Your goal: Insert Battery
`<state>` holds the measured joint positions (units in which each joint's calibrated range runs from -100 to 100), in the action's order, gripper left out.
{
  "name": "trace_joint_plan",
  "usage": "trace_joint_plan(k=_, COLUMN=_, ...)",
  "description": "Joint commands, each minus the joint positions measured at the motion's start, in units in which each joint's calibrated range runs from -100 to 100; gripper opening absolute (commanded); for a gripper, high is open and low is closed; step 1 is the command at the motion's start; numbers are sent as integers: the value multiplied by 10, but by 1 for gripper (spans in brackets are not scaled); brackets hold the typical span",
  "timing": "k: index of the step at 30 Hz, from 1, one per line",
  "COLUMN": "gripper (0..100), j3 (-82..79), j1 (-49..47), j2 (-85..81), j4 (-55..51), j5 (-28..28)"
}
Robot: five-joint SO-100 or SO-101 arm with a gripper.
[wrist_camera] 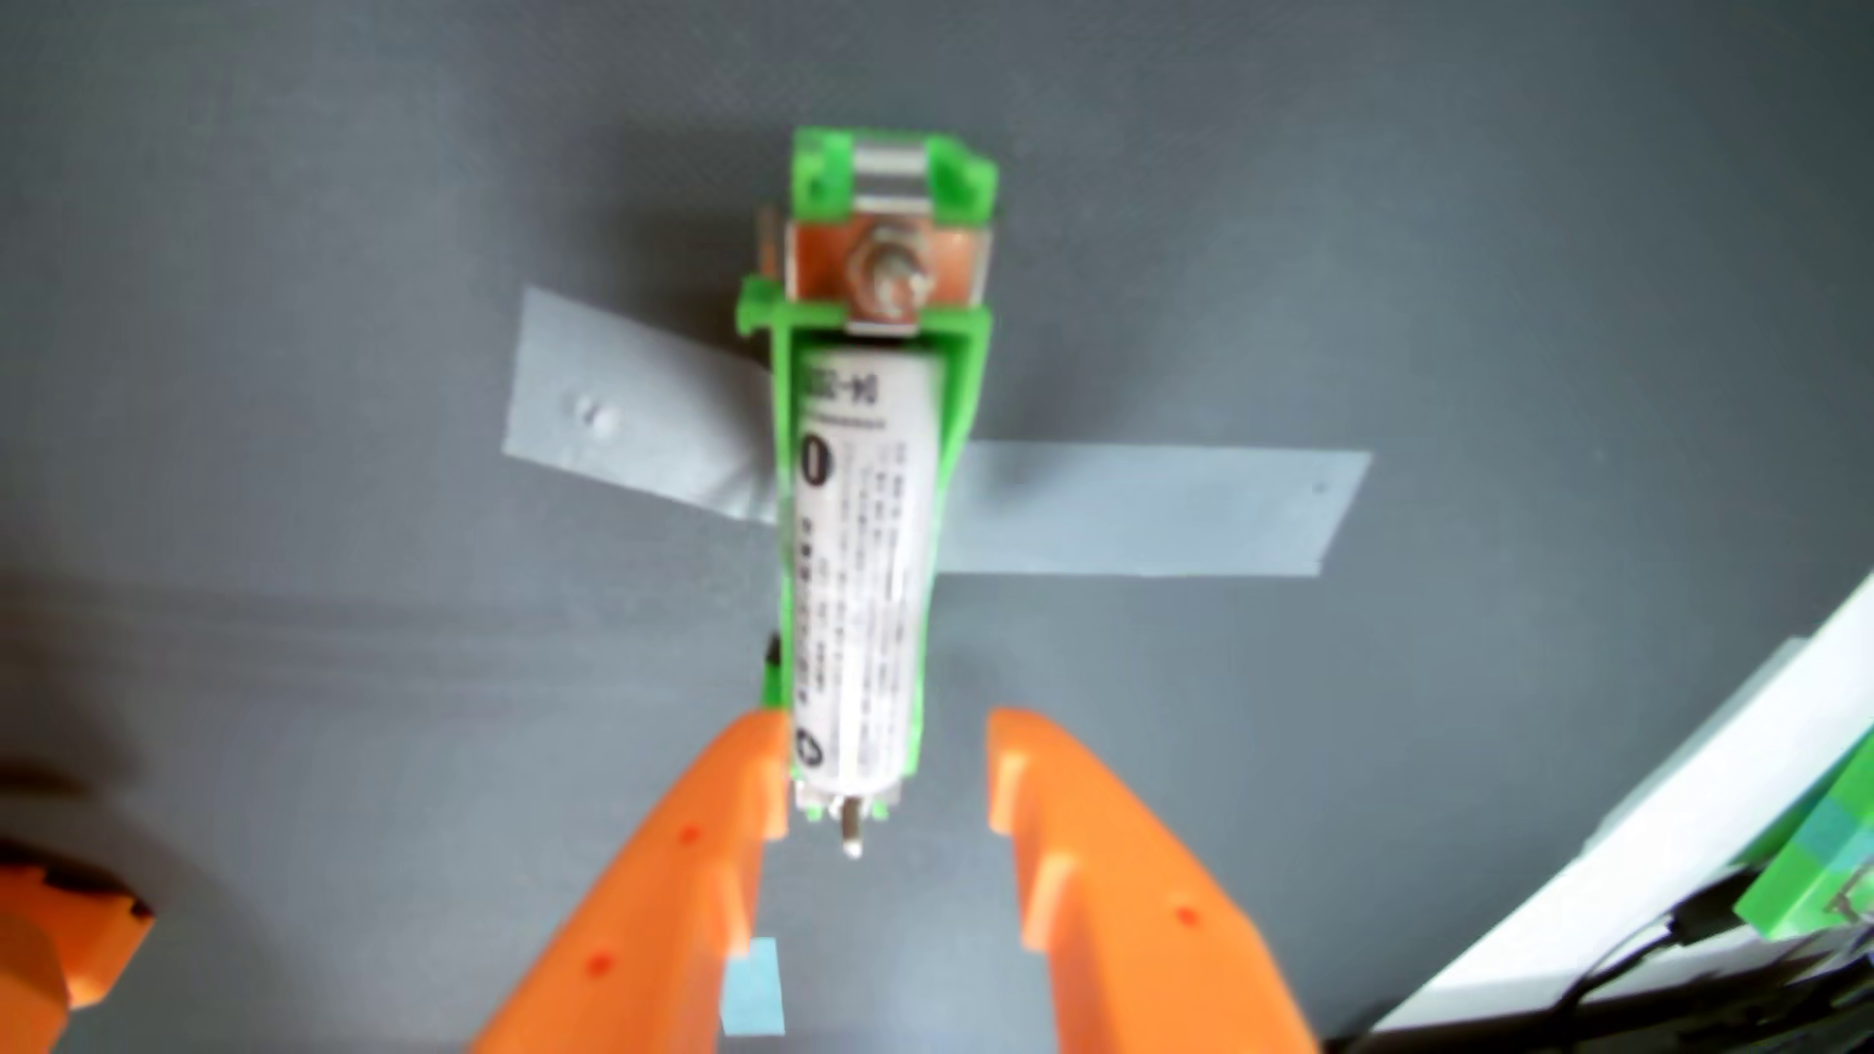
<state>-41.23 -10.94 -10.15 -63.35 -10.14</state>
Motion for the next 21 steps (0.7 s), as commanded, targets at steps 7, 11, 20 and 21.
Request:
trace_joint_plan(k=7, gripper=11, j3=60, j1=-4, j2=-11, j4=-42, j5=2)
trace_joint_plan(k=11, gripper=10, j3=57, j1=-4, j2=-11, j4=-42, j5=3)
trace_joint_plan(k=20, gripper=2, j3=52, j1=-3, j2=-11, j4=-43, j5=3)
trace_joint_plan(k=21, gripper=2, j3=52, j1=2, j2=-8, j4=-41, j5=3)
